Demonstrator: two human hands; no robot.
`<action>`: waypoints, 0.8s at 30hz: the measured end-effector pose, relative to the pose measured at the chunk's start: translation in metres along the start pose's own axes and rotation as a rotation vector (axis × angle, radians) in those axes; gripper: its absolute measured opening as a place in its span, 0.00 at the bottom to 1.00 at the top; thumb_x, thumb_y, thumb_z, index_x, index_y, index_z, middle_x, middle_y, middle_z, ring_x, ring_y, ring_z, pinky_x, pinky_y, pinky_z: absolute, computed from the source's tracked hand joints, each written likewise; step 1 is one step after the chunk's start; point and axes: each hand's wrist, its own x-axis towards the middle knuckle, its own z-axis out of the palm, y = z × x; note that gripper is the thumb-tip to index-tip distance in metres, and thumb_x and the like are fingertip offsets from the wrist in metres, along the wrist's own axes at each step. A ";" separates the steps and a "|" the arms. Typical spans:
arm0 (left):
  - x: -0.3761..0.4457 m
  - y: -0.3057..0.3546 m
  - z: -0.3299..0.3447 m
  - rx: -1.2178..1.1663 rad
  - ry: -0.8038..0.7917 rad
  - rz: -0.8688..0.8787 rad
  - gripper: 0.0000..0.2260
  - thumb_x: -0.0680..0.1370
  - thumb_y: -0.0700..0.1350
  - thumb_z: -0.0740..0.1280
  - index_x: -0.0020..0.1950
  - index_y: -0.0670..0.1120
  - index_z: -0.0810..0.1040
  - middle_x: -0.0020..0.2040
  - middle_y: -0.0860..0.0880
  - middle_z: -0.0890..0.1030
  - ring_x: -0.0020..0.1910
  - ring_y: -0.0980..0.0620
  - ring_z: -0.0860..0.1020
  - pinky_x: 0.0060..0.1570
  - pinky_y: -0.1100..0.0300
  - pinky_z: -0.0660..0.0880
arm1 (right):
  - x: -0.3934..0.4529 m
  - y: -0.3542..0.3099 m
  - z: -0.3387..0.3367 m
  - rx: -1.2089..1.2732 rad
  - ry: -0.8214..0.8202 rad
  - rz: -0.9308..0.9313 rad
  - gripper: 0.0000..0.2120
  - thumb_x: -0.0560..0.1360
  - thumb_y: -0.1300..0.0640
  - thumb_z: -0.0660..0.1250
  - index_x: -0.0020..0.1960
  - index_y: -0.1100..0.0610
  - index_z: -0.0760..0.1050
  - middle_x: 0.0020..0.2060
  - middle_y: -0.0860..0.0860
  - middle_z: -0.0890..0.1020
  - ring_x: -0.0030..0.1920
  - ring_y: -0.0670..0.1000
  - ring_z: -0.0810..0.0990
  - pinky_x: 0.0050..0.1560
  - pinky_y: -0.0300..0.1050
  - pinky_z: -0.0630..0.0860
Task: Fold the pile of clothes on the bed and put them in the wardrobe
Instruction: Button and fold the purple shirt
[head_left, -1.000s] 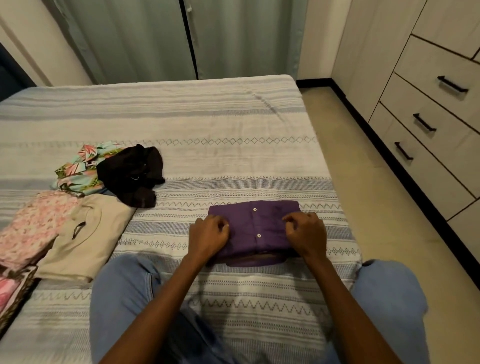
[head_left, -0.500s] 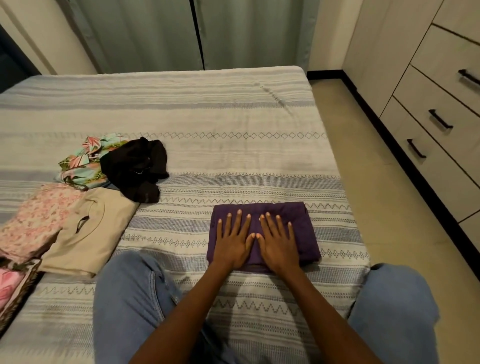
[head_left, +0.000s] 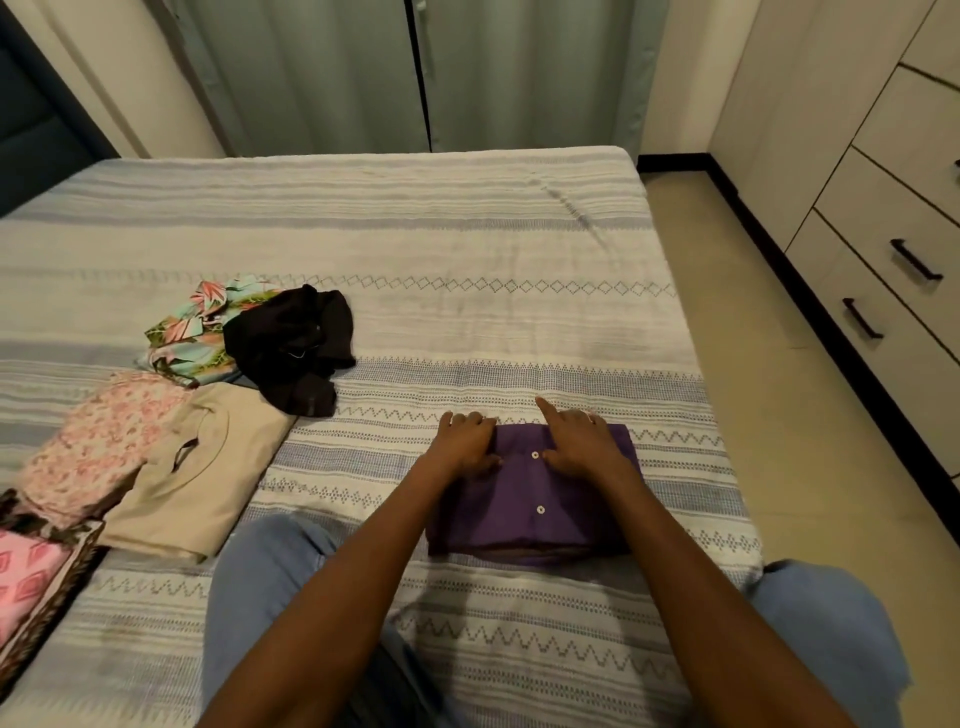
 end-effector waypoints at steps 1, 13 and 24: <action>0.000 0.001 -0.007 0.080 0.003 0.034 0.25 0.78 0.55 0.66 0.71 0.45 0.70 0.69 0.41 0.71 0.69 0.39 0.68 0.70 0.44 0.59 | 0.002 -0.001 -0.004 -0.076 -0.046 0.009 0.37 0.77 0.45 0.66 0.80 0.51 0.53 0.74 0.57 0.67 0.74 0.61 0.63 0.73 0.63 0.57; -0.053 -0.050 -0.071 -0.116 0.125 0.030 0.10 0.77 0.54 0.68 0.55 0.51 0.75 0.55 0.46 0.80 0.53 0.42 0.78 0.45 0.53 0.69 | -0.003 -0.059 -0.082 -0.253 0.129 -0.149 0.11 0.78 0.48 0.63 0.57 0.52 0.72 0.53 0.54 0.81 0.51 0.58 0.80 0.45 0.48 0.69; -0.155 -0.208 -0.134 -0.345 0.308 -0.232 0.10 0.75 0.49 0.69 0.56 0.51 0.77 0.51 0.47 0.81 0.49 0.45 0.79 0.46 0.50 0.77 | 0.065 -0.232 -0.145 -0.183 0.294 -0.516 0.08 0.74 0.51 0.64 0.53 0.48 0.74 0.52 0.51 0.83 0.52 0.57 0.81 0.46 0.50 0.75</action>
